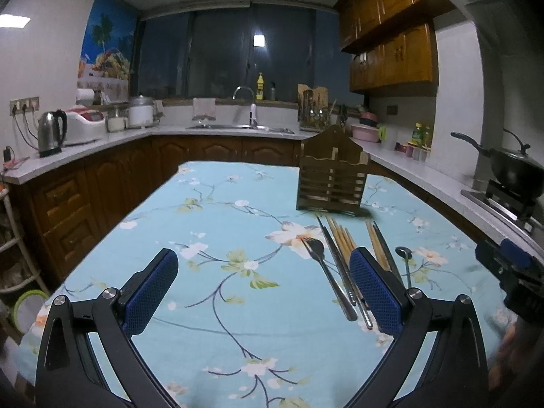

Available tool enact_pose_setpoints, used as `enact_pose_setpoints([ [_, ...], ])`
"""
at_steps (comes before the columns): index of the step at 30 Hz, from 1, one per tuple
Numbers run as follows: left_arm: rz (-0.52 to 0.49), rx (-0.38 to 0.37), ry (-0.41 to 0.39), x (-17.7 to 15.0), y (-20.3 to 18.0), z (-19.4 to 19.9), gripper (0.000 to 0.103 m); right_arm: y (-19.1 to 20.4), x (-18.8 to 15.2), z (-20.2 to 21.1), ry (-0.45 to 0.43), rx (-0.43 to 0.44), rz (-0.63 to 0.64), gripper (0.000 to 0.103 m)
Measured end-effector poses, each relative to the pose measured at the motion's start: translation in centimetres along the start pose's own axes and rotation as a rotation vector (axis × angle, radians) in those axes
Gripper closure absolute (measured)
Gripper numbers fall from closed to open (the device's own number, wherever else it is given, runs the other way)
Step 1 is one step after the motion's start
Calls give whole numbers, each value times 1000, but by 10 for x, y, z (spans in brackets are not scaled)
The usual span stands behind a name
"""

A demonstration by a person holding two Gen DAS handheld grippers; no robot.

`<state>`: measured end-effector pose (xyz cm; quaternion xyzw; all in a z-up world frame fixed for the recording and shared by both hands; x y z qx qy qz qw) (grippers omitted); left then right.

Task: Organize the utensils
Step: 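Grasp the metal fork with the left tool while the right tool grasps the spoon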

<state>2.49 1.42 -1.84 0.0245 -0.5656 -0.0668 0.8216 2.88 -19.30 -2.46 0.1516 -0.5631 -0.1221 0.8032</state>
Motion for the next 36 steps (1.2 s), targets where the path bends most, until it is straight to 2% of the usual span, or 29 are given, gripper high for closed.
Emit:
enact_pose_setpoints([
  [3, 38, -75, 50, 8, 2, -12, 0, -1, 6, -4, 28, 16, -14, 0],
  [8, 123, -260, 196, 16, -1, -52, 0, -8, 19, -29, 173, 70, -105, 0],
  [11, 149, -315, 270, 19, -5, -77, 0, -12, 21, -49, 270, 85, -156, 1],
  [14, 161, -351, 309, 21, -10, -93, 3, -20, 20, -68, 345, 96, -206, 3],
  [17, 162, -407, 351, 21, -20, -112, 11, -27, 19, -83, 390, 110, -244, 14],
  [19, 172, -447, 397, 18, -25, -127, 18, -35, 14, -96, 440, 122, -302, 28],
  [24, 196, -516, 497, 10, -36, -164, 32, -53, 8, -122, 531, 136, -398, 43],
  [33, 285, -652, 596, 5, -47, -208, 43, -70, -8, -165, 679, 182, -501, 55],
  [36, 266, -663, 616, 3, -50, -217, 46, -78, -16, -177, 718, 204, -555, 61],
])
Point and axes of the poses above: each gripper's, at about its wrist camera, not at the fingertips, and z roughly against the way its jaws point, y to its left, x to its top, the point moved 4 cm from there along -z, roughly the way its jaws point, and after that the axes turned 12 degrees about -z, right-handed, at the moved point
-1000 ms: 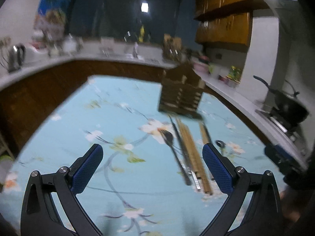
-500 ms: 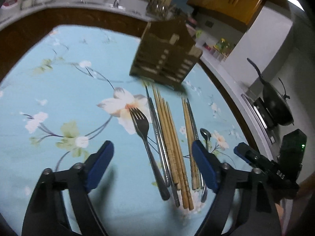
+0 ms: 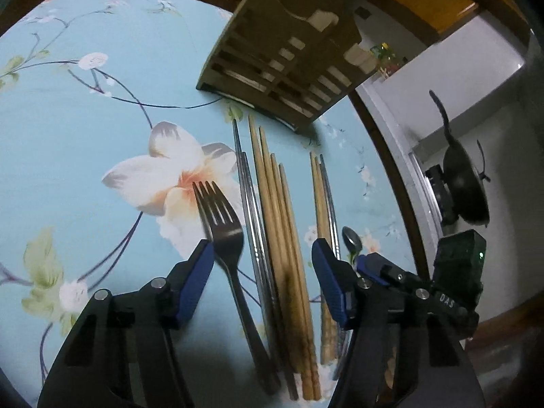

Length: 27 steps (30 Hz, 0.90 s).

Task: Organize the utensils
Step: 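Grasp the metal fork with the left tool while the right tool grasps the spoon, then lift the fork with the left tool while the right tool lifts the spoon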

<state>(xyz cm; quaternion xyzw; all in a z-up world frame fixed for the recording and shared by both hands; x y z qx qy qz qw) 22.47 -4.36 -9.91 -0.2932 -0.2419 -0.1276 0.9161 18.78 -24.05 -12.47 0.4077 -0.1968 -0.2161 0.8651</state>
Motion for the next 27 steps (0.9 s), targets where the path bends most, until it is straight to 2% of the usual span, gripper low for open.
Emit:
enact_pose_setpoints([
  [3, 23, -43, 10, 3, 6, -8, 49, -5, 5, -1, 7, 32, -33, 67],
  [5, 37, -70, 2, 7, 10, -9, 53, -8, 9, -3, 10, 35, -50, 75],
  [6, 41, -76, -1, 9, 13, -10, 55, -12, 10, -4, 17, 44, -71, 83],
  [7, 45, -79, 0, 10, 15, -12, 61, -14, 11, -6, 19, 45, -83, 94],
  [9, 50, -83, 4, 12, 18, -16, 74, -16, 11, -6, 23, 71, -96, 96],
  [11, 55, -80, 13, 10, 22, -18, 94, -15, 11, -5, 7, 62, -76, 98],
  [13, 76, -115, 16, 6, 25, -20, 97, -11, 9, -1, -8, 59, -58, 101],
  [17, 47, -103, -26, 4, 16, -7, 99, -1, 8, 8, -29, 69, -33, 101],
  [22, 10, -131, -116, 8, -7, 34, 101, 17, 9, 29, -71, 104, -11, 100],
  [27, -31, -124, -194, 12, -20, 73, 101, 45, 11, 54, -143, 94, 68, 100],
])
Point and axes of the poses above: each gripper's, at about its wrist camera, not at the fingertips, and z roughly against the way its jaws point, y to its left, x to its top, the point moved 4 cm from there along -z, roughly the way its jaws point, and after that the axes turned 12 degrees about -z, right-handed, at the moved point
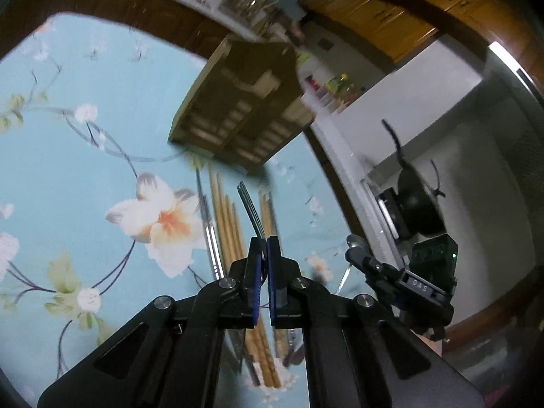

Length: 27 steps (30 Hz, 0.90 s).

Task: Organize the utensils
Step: 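Lift the fork with the left tool while the right tool lifts the spoon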

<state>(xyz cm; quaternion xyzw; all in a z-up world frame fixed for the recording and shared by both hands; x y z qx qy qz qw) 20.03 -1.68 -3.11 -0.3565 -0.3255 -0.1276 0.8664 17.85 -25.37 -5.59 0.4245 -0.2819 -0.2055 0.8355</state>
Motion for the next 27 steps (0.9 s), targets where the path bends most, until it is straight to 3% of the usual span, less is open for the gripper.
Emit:
enact_pose_setpoints([
  [8, -40, 35, -88, 18, -11, 29, 101, 38, 12, 29, -119, -13, 122, 100],
  [17, -71, 62, -146, 50, -17, 40, 101, 71, 39, 30, -236, -53, 232, 100],
  [27, -114, 103, -283, 148, -13, 42, 101, 133, 100, 13, -430, -54, 357, 100],
])
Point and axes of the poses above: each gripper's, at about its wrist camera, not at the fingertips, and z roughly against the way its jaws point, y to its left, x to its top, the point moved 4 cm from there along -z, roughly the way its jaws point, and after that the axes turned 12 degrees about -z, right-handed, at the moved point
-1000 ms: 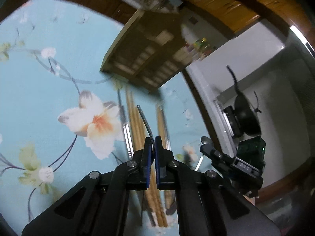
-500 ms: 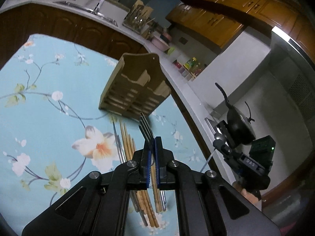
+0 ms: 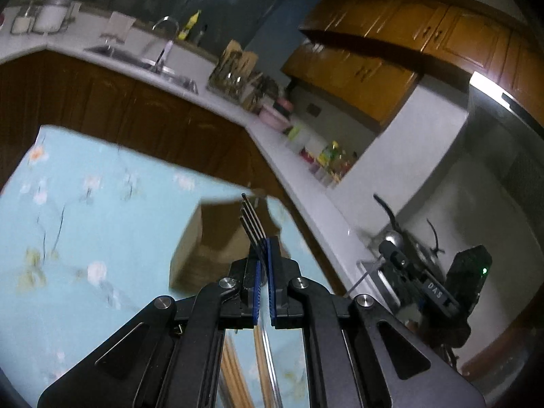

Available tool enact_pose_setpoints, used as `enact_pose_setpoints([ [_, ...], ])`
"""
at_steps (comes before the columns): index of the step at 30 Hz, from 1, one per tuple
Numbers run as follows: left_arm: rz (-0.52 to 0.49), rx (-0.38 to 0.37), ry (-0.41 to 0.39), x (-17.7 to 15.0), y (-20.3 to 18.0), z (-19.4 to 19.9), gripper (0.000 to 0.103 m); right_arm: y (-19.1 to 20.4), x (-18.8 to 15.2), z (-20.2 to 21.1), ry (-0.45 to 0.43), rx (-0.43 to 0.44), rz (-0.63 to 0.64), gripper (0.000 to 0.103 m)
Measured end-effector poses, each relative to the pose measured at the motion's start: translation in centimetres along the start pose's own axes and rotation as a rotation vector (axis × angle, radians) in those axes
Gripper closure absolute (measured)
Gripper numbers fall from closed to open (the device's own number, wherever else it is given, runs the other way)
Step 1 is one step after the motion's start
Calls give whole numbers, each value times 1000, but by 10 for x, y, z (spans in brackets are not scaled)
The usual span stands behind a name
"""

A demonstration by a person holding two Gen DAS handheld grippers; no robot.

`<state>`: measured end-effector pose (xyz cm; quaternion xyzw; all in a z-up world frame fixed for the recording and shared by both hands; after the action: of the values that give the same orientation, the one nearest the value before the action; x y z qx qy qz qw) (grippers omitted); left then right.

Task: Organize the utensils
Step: 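Lift the fork with the left tool while the right tool lifts the spoon, then lower the fork into the wooden holder and open the left tool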

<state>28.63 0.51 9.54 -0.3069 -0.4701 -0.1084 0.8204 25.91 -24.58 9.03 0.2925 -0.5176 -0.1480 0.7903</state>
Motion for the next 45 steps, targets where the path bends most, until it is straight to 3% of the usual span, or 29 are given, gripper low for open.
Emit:
enact_pose_setpoints([
  [5, -19, 34, -71, 39, 14, -24, 101, 10, 23, -32, -91, -29, 34, 100],
  [9, -4, 60, -62, 46, 36, -60, 101, 15, 21, -60, -146, -74, 95, 100],
  [15, 7, 75, -2, 21, 53, -101, 101, 2, -12, -106, -80, -129, 123, 100],
  [25, 1, 95, 86, -20, 65, -129, 100, -27, -38, -125, 38, -126, 89, 100],
  [37, -11, 106, 94, -14, 64, -127, 99, -36, -43, -131, 109, -108, 37, 100],
  [39, -7, 112, 94, -12, 63, -126, 96, -36, -42, -131, 115, -108, 38, 96],
  [43, 3, 120, 86, -11, 61, -121, 75, -37, -37, -125, 115, -95, 5, 94],
  [45, 8, 122, 74, -11, 60, -114, 71, -39, -34, -119, 114, -90, -18, 91],
])
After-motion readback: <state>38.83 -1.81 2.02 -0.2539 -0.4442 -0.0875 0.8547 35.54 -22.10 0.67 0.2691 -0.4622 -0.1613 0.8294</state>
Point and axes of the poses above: each gripper's, at about its wrist camera, not at the fingertips, and z roughly against the way its jaws point, y to its left, x to its top, the point moved 4 cm from there along -z, roughly the way its jaws point, and after that the axes turned 12 degrees about -z, right-handed, at the moved point
